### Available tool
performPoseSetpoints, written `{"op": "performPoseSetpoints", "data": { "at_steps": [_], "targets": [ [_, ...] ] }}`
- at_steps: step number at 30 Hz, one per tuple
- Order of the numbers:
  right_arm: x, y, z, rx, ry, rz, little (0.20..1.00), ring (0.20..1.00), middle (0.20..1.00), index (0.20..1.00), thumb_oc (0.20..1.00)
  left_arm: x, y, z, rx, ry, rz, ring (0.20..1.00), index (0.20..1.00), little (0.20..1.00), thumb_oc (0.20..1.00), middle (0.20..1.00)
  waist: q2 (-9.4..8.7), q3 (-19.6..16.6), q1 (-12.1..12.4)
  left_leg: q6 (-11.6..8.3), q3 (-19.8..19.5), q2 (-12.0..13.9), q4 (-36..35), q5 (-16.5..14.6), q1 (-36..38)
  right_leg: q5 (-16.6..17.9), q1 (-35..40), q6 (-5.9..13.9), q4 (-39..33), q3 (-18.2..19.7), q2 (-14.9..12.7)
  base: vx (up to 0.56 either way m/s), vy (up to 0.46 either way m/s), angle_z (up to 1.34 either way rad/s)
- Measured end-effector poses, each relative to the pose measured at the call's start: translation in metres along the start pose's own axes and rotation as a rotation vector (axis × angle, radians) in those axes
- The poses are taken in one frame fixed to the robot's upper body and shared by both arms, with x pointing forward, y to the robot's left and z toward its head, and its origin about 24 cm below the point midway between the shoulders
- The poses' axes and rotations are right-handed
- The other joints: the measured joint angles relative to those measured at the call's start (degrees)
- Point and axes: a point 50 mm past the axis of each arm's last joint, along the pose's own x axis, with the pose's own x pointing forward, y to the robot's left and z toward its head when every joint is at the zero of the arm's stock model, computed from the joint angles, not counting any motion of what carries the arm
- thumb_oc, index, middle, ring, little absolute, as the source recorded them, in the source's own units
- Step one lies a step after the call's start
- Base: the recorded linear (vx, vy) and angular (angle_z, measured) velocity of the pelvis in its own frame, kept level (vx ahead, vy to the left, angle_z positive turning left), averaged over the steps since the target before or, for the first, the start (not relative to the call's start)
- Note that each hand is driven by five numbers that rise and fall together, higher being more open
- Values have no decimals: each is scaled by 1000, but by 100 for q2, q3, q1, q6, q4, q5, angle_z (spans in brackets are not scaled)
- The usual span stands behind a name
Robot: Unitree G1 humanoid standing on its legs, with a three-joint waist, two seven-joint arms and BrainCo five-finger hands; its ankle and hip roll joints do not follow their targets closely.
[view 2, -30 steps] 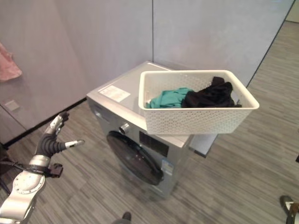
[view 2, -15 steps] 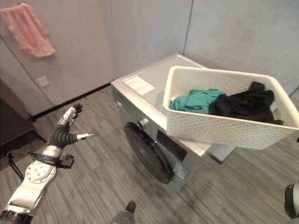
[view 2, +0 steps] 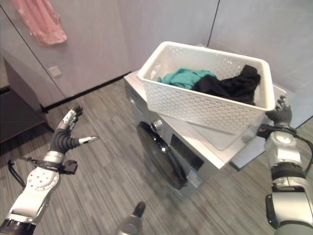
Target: Grab the laundry basket,head to the washer,open it,put in the laundry and shut it.
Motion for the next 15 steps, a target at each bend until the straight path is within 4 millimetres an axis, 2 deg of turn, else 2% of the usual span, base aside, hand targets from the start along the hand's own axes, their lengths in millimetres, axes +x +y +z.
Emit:
{"op": "performPoseSetpoints", "data": {
  "at_steps": [8,15],
  "targets": [
    [0,3,5,10,-30,-7,1000,1000,1000,1000,1000,-1,0,-1,1,9,7,1000,1000,1000,1000,1000,-60,45,46,0,-10,-22,7,0,4,-6,15,3,-1,-5,-19,0,0,0],
    [-1,1,1,-5,-21,-18,1000,1000,1000,1000,1000,0,1,-2,2,14,23,1000,1000,1000,1000,1000,-59,46,-150,6,85,-13,5,-4,63,0,8,3,0,68,-71,5,-7,-7]
  ]
}}
